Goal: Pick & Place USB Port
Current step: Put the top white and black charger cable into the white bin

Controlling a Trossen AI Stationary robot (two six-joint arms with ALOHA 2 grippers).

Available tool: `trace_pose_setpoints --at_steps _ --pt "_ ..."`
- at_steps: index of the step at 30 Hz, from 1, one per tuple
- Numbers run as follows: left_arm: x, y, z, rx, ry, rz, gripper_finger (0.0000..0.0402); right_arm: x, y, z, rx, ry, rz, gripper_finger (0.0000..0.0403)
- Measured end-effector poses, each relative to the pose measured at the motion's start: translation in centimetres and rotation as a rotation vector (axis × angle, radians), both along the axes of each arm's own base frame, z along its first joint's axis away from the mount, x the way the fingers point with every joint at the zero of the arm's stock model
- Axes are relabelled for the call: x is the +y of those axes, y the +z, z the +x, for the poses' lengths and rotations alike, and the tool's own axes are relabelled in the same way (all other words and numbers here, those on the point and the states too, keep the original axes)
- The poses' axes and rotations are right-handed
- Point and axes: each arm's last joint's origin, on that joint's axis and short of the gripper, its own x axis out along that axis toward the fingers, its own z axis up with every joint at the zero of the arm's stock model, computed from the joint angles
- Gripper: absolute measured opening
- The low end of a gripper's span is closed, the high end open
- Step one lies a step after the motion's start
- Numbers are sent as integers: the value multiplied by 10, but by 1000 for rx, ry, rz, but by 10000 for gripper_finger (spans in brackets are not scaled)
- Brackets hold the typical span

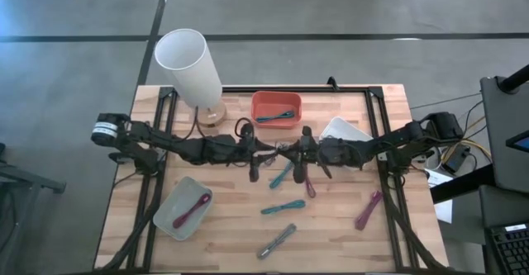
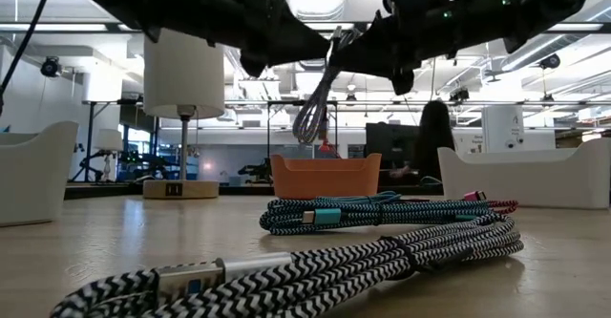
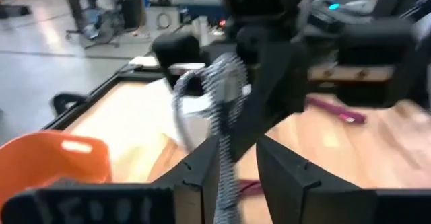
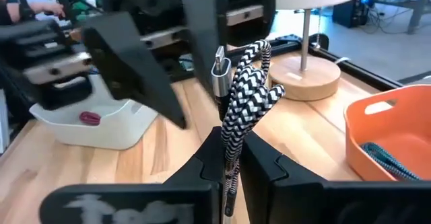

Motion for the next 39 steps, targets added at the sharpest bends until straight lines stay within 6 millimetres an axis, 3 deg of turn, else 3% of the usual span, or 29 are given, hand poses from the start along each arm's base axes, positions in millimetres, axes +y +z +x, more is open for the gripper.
trace_pose_setpoints --at_steps 8,15,25,32,39 --pt "1 -3 -1 21 26 -20 115 -2 14 -19 96 -29 40 22" --pt "1 -5 -1 44 25 -19 114 -5 61 -51 251 -63 56 23" --pt "1 -6 -1 55 24 -19 115 -16 108 -109 735 -437 113 23" --pt "1 -6 -1 54 24 -19 115 -17 114 -122 845 -585 200 23" --pt "1 -6 -1 54 24 -18 114 -23 89 -127 927 -658 208 24"
